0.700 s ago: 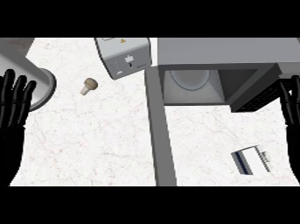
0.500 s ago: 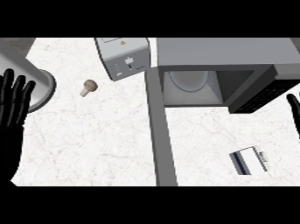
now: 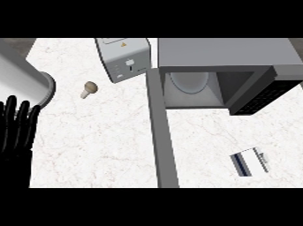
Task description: Pick up the milk, place it into the microwave and close the microwave
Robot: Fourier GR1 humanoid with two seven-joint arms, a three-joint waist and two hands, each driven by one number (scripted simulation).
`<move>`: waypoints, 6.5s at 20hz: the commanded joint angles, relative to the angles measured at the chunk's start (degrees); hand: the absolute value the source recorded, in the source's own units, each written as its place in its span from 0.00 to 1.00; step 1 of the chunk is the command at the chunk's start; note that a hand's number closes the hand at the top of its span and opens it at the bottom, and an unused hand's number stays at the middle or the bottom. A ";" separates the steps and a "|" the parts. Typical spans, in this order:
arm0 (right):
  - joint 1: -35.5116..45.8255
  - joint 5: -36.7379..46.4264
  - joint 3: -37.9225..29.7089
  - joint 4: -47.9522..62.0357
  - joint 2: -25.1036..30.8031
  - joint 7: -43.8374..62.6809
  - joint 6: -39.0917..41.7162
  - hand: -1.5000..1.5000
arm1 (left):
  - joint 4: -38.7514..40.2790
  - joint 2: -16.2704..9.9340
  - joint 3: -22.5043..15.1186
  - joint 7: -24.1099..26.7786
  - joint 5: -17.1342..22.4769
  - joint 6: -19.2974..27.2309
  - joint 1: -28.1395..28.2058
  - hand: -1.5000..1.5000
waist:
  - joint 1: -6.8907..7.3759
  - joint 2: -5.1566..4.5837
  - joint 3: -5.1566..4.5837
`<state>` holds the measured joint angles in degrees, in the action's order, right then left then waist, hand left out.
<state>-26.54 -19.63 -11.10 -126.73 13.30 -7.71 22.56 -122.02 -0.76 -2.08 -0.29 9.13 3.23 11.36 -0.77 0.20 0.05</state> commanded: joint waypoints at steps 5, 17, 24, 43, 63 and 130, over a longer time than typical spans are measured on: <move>-4.89 -1.87 -7.18 6.99 -0.66 -6.01 8.56 0.00 | -2.65 0.74 -3.84 5.67 2.55 -1.65 10.59 0.00 | 0.71 -0.09 -0.05; -0.26 11.48 -3.26 21.06 -7.28 -13.54 10.22 0.00 | -4.50 0.21 -8.87 13.94 1.01 -3.72 21.25 0.00 | 1.01 -0.11 -0.04; 4.51 20.73 -3.54 32.76 -11.66 -21.54 2.56 0.00 | -4.81 -1.65 -6.67 18.18 5.24 -7.44 26.85 0.00 | 1.22 -0.11 -0.04; 26.49 29.07 -9.10 82.24 -0.66 -49.71 -5.02 0.00 | 2.11 -1.18 -9.23 25.62 2.22 -8.37 28.08 0.00 | 1.35 -0.25 0.02; 28.16 29.08 -3.43 89.62 -2.12 -57.41 -7.27 0.00 | 1.00 -2.72 -8.73 27.95 4.57 -10.01 32.43 0.00 | 0.96 -0.12 -0.04; 26.96 14.23 10.43 42.84 -12.73 -23.49 -22.45 1.00 | -1.71 -4.66 -10.57 32.80 5.50 -11.80 40.66 0.00 | 1.18 -0.15 -0.04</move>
<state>-1.81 -5.29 0.50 -85.01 0.28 -30.80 0.44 -123.74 -5.16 -12.96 32.74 14.38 -8.81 52.37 0.22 0.19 -0.03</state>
